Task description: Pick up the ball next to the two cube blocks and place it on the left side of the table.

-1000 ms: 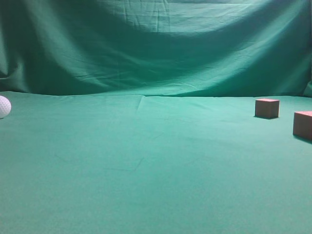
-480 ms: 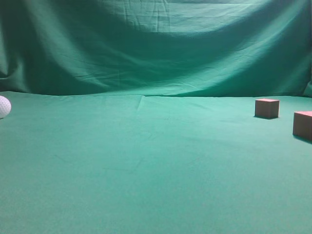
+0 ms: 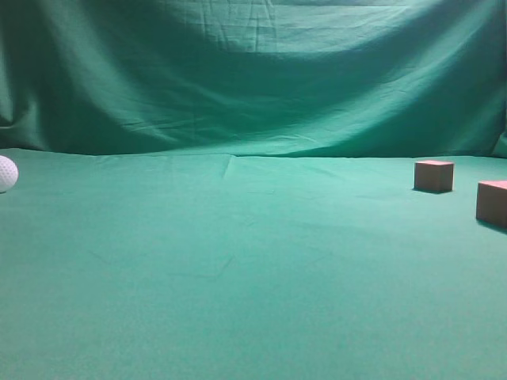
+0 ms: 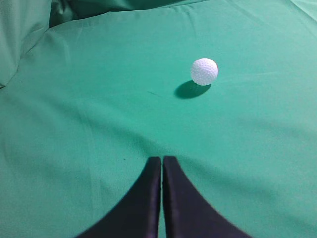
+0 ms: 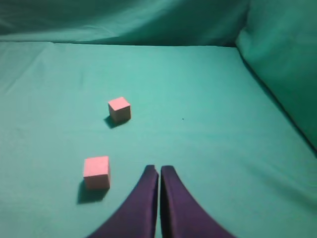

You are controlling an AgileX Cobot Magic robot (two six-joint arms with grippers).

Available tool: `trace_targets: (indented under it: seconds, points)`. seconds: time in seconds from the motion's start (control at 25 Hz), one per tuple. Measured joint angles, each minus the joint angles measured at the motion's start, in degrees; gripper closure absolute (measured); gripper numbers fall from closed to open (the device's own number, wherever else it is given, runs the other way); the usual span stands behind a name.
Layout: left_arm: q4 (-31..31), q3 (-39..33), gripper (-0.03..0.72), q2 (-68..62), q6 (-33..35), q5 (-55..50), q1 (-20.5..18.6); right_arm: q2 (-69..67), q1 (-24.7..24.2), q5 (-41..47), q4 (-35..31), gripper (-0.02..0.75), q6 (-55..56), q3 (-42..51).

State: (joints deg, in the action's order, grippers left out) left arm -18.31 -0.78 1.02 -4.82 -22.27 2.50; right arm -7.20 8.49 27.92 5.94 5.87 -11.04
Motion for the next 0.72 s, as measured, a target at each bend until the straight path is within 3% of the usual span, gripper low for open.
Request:
trace_targets:
  seconds: [0.32,0.72]
  points:
    - [0.0,0.0,0.688,0.0,0.0,0.0,0.0,7.68,-3.29,-3.54,0.0,0.738,0.41,12.01]
    - [0.0,0.0,0.688,0.0,0.0,0.0,0.0,7.8,-3.38,-4.31,0.09,0.738,-0.79,12.26]
